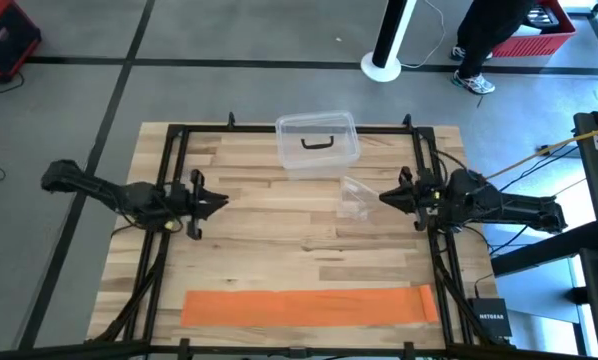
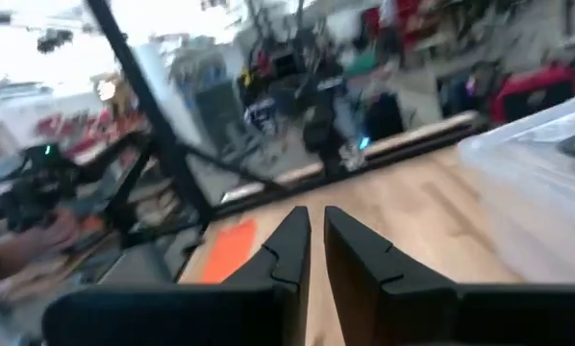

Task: Roll bandage
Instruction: Roll the orange bandage

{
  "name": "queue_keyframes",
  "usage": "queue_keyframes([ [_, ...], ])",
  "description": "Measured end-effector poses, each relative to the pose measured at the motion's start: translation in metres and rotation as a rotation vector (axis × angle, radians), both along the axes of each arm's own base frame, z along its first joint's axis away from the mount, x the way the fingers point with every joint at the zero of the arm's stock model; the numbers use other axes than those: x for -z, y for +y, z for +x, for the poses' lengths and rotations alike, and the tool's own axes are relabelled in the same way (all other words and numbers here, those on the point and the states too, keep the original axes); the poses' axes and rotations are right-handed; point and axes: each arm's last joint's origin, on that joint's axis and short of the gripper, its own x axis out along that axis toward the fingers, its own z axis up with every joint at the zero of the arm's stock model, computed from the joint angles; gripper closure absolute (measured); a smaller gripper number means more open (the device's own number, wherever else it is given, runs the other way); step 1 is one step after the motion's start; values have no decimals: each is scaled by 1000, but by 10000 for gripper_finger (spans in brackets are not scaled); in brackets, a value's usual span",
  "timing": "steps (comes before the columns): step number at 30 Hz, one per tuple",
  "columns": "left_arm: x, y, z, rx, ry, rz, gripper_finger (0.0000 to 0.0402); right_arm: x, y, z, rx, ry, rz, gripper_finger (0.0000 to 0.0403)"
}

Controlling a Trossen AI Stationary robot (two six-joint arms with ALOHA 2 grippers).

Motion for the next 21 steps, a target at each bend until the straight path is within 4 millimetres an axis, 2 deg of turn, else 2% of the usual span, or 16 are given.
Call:
queue_keyframes([
  [5,-14,-9,28,10,91,18,355,-27,2,9,-88,223,37,363],
  [8,-13,-16,41,31,157,31,355,-40,6,18,-156,363,89,363],
  [12,-8,-21,53,36,223,10,355,-50,24,39,-260,551,130,363],
  [17,4,-24,62,32,287,-24,355,-51,56,60,-275,805,99,363],
  [21,10,-26,66,30,320,-13,355,-36,84,69,-248,1023,130,363],
])
